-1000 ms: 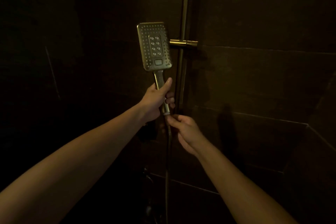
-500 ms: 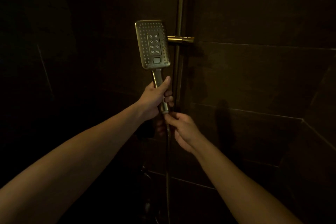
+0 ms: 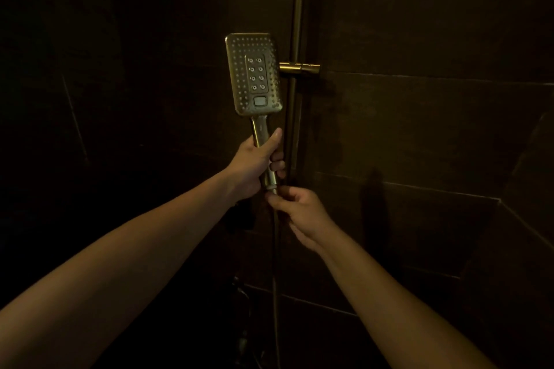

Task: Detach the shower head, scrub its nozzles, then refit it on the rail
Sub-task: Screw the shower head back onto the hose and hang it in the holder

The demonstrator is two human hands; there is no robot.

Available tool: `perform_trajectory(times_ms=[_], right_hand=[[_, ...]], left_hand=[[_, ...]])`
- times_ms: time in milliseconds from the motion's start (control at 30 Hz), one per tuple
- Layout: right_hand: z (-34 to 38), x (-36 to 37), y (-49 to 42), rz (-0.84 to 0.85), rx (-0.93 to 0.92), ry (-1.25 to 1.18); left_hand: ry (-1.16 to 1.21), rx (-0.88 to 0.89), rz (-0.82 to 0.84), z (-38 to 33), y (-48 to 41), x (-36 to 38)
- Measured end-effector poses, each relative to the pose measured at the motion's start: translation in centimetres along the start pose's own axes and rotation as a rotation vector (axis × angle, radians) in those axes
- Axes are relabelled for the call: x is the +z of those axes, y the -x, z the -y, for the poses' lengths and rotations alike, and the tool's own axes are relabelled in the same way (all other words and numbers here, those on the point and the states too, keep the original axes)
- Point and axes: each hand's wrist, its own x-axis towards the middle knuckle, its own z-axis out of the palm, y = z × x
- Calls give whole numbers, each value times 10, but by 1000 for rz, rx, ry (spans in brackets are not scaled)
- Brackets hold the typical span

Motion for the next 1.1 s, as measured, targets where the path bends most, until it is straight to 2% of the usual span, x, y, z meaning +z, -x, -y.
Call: perform_trajectory(times_ms=[100,200,367,433,533,700,767,900,967,1033,1100], right_hand=[[6,-7,0,146,127,-184],[6,-10,0,191,135,-178],[0,2,-1,-155,-67,317],[-3,4,-3,-232,-102,386],[-3,4,-5,-182,-57,326],[4,-11,-4,106,136,-96],[2,-10,-6,89,134,-92],[-6,-1,-9,-122,-17,221],[-6,-1,-9,-167,-71,303],[-1,-3,-7,-115,-87,284],[2,-6,-5,-6,-25,135]], left_hand=[[10,-17,21,-2,0,1],[1,-14,17,-2,0,2],[3,21,-26,3,0,4],[3,25,-52,4,1,4],[-10,18,-42,4,0,0],[-22,-2,-15,3,1,-1],[-23,2,-11,4,1,0],[-21,-1,-40,3,-1,2],[-13,-4,-53,1,-1,4],[-13,-12,-56,-1,-1,3],[-13,-30,-63,-4,0,3]])
